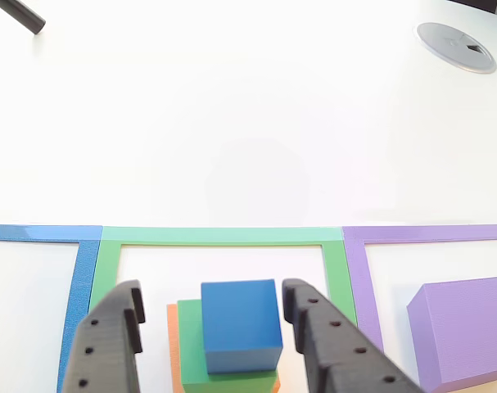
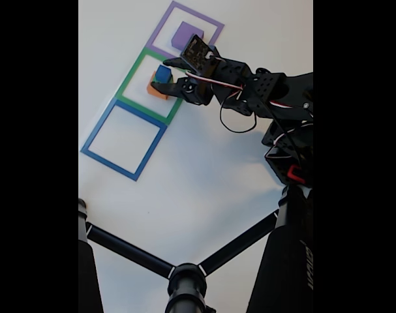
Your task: Tower of hanoi
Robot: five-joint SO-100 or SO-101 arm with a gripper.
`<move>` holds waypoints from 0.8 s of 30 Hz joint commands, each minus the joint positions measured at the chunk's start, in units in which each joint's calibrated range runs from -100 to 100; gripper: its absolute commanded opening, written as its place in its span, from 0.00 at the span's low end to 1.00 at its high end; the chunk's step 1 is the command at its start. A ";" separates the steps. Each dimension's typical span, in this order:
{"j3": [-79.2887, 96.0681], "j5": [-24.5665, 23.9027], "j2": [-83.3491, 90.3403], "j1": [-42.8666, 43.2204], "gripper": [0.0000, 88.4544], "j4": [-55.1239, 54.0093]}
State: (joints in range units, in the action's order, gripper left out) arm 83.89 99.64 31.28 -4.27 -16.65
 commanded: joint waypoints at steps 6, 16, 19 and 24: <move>-3.98 0.36 9.86 2.16 0.21 7.82; -27.16 0.36 27.70 -0.43 0.01 54.54; -34.80 0.36 29.80 -5.51 0.01 69.36; -47.43 0.36 30.29 -15.77 0.03 88.14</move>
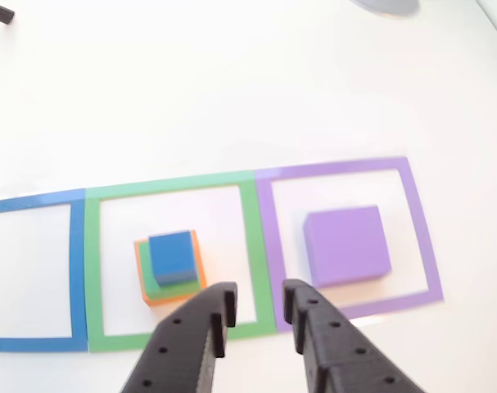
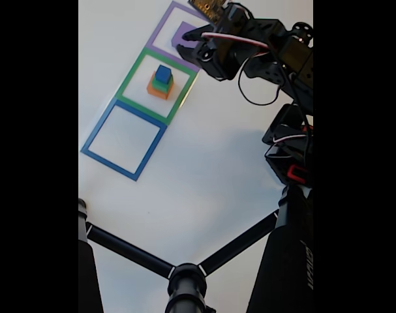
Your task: Tower of hanoi
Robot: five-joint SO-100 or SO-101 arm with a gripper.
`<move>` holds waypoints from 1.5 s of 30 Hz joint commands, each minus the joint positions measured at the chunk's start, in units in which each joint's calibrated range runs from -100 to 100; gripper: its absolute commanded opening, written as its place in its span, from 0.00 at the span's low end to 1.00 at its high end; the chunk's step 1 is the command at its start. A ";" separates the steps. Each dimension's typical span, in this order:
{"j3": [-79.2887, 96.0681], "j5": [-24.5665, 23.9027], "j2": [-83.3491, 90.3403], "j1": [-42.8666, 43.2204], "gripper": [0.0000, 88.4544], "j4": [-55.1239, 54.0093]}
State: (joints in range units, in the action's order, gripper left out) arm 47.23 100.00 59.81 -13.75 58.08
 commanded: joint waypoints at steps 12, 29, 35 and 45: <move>-37.32 0.00 0.62 -17.70 0.02 41.84; -12.23 0.00 3.77 -33.90 0.55 21.03; 11.31 0.00 4.50 -35.91 0.58 -7.47; 29.95 0.00 -4.55 -33.71 0.59 -40.43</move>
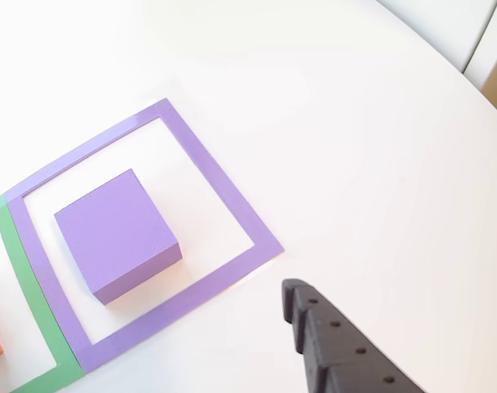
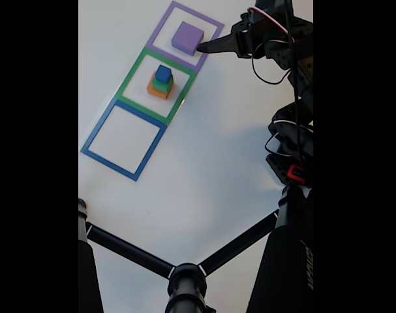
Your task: Tower of hanoi
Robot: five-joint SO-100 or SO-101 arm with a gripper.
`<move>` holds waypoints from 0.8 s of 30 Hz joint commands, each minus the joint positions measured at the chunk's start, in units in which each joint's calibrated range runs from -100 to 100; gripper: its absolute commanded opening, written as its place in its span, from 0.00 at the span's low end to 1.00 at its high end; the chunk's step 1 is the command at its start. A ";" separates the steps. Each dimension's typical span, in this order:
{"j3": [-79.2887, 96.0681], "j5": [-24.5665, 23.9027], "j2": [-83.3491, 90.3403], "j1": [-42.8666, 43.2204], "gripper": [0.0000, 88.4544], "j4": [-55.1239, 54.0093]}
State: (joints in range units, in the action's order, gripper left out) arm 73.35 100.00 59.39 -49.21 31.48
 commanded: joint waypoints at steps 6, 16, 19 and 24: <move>9.19 0.00 -16.80 5.20 0.59 -35.12; 7.56 0.00 -38.76 7.79 0.59 -59.01; 5.56 0.00 -44.09 8.65 0.59 -63.06; 2.01 0.00 -53.46 9.04 0.59 -70.18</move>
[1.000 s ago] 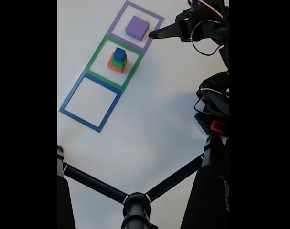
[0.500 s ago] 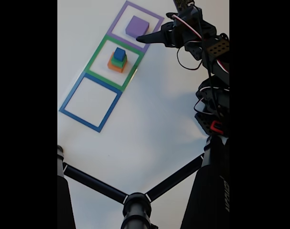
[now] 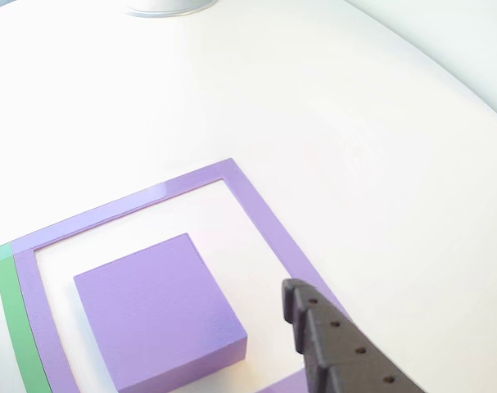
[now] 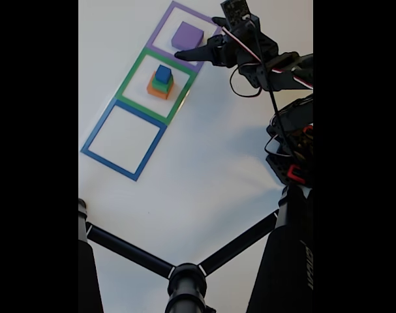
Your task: Tower of hanoi
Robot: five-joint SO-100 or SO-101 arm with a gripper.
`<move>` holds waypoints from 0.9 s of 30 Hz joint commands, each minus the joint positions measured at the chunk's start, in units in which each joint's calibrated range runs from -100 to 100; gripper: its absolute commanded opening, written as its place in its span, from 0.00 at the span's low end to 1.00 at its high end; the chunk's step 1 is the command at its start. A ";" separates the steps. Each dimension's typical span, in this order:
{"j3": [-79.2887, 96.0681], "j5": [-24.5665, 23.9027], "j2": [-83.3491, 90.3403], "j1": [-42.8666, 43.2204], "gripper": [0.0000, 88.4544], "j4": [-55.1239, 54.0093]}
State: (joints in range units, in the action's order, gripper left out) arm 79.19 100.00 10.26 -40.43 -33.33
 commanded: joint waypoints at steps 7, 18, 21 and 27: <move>-9.92 0.00 -12.15 0.16 0.59 -8.29; -11.10 0.00 -17.65 0.36 0.59 -11.52; -11.92 0.00 -19.66 0.16 0.59 -12.50; -13.38 0.00 -22.81 -0.03 0.58 -13.47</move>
State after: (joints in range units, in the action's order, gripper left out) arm 67.95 100.00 -12.11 -40.08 -44.86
